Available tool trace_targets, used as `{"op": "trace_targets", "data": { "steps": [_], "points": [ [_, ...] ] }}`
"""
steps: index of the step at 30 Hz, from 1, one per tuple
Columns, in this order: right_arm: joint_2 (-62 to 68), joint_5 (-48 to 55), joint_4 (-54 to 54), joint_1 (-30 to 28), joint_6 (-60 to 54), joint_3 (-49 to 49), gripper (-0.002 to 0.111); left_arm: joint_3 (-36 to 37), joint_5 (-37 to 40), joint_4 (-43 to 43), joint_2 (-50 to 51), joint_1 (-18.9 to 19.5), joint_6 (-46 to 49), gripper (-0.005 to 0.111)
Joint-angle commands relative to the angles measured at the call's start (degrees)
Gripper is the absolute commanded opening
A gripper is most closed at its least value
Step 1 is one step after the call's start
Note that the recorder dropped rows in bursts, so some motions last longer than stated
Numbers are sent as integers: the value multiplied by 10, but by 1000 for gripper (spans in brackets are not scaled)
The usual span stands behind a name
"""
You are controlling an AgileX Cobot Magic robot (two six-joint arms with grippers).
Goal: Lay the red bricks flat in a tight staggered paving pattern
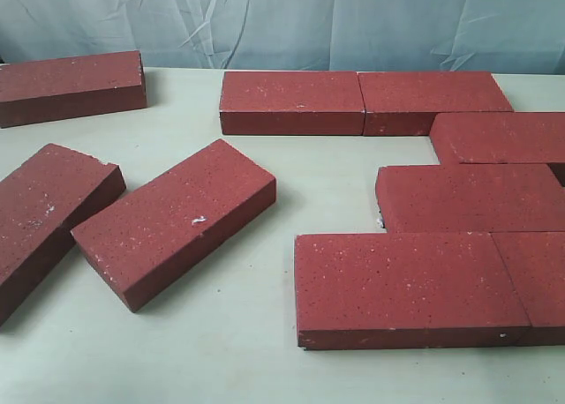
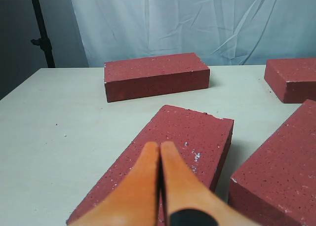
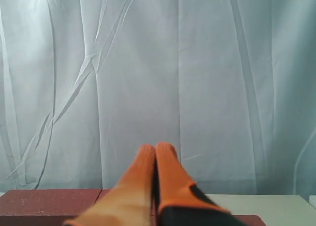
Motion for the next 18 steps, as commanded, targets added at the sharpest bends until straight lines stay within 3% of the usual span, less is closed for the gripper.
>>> {"op": "trace_targets", "data": {
  "steps": [1, 12, 18],
  "points": [
    [-4, -19, 0, -2, 0, 1, -1, 3, -8, -2, -3, -1, -2, 0],
    [-4, -25, 0, -2, 0, -3, -1, 3, -8, -2, -3, -1, -2, 0],
    [24, 26, 0, -2, 0, -71, -1, 3, -8, -2, -3, -1, -2, 0]
  ]
}}
